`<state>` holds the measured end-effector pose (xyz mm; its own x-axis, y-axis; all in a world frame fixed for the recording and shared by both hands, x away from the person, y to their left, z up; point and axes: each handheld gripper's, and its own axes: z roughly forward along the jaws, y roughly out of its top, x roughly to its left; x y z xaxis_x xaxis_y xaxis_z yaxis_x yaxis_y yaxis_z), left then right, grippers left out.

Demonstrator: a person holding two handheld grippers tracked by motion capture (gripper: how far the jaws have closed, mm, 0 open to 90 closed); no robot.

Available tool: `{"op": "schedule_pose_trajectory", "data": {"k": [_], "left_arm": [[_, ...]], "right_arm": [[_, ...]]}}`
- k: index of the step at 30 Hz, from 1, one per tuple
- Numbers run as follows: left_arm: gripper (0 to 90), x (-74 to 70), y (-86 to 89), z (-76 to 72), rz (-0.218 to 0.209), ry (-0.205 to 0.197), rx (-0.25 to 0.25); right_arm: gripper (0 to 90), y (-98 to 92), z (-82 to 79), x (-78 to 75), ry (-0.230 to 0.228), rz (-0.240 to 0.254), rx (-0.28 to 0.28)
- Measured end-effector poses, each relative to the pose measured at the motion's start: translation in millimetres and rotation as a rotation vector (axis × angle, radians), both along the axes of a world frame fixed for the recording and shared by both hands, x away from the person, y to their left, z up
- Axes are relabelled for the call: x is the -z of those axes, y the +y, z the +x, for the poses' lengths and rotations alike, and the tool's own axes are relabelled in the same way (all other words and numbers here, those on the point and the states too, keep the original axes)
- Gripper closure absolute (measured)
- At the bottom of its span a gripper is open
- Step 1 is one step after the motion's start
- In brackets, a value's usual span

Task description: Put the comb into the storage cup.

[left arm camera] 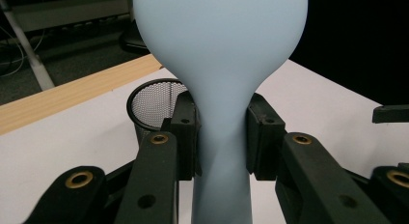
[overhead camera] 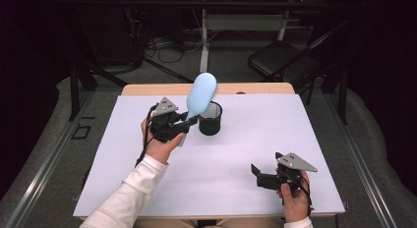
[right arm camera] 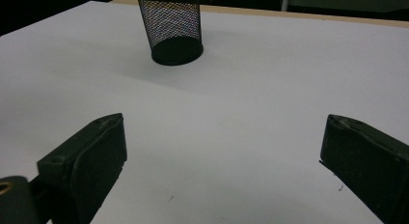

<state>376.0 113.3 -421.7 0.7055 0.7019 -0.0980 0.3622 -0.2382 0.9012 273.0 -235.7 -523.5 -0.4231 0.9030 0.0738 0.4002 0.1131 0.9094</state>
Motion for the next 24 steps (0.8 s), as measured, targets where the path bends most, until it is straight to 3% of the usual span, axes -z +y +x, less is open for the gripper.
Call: {"op": "schedule_pose_trajectory", "data": {"k": [18, 24], "left_arm": [[69.8, 4.9, 1.3, -1.5, -0.075, -0.044, 0.005], [69.8, 6.9, 0.3, -5.0, -0.071, -0.059, 0.013]], "right_arm": [[2.0, -0.1, 1.4, -0.6, 0.017, 0.007, 0.017], [2.0, 0.4, 2.8, 1.5, 0.027, 0.005, 0.018]]}}
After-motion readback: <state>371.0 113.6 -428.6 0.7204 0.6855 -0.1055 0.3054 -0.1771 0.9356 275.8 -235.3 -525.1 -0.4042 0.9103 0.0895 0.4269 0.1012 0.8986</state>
